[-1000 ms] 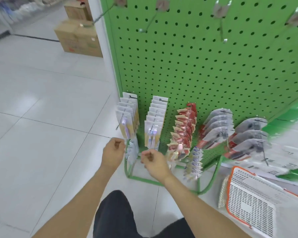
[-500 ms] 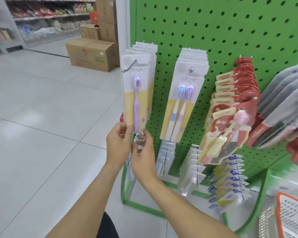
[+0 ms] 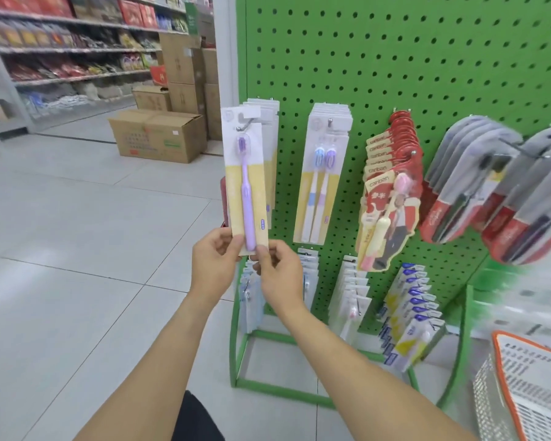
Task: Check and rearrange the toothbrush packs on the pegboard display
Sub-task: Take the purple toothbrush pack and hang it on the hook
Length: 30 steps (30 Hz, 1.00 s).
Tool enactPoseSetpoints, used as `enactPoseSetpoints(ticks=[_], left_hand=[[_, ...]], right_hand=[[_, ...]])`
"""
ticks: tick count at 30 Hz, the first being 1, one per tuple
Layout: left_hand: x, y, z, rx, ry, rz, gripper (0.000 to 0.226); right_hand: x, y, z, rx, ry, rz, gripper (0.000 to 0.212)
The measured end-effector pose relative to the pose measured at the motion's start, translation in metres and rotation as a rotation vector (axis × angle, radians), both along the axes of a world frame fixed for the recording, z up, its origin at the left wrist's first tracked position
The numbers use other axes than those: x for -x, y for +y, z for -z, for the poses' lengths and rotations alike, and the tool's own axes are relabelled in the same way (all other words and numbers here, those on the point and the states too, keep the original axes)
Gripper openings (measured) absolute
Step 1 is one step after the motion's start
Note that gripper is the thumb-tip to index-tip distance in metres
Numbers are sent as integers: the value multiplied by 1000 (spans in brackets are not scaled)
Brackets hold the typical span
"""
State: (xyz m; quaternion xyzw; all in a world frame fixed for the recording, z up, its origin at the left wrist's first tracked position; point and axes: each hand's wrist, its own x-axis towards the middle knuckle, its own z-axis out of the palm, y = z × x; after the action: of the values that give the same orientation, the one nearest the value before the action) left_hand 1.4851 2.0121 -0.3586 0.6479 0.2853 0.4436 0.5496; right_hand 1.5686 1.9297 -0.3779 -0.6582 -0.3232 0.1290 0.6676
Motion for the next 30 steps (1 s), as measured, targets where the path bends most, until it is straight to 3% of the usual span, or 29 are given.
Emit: enactPoseSetpoints(ticks=[6, 12, 15, 17, 19, 21, 25, 30], left_hand=[[10, -1, -12, 110, -78, 36, 15], [15, 17, -3, 298, -212, -143, 14], [15, 3, 21, 279, -59, -84, 11], [13, -15, 42, 272, 82, 0, 11], [12, -31, 62, 248, 242, 112, 10], [11, -44, 76, 216, 392, 243, 9], [10, -67, 92, 188, 580, 446, 15], [12, -80, 102, 262, 641, 520, 14]], right_hand=[[0, -10, -8, 95, -123, -27, 15], [-13, -51, 22, 414, -123, -217, 15], [-30, -85, 49, 574, 7, -442, 14], [-46, -106, 64, 746, -44, -613, 12], [-59, -121, 72, 877, -92, -695, 25], [-69, -127, 77, 852, -28, -662, 45], [-73, -121, 76, 513, 202, -512, 54], [-70, -115, 93, 337, 133, -443, 63]])
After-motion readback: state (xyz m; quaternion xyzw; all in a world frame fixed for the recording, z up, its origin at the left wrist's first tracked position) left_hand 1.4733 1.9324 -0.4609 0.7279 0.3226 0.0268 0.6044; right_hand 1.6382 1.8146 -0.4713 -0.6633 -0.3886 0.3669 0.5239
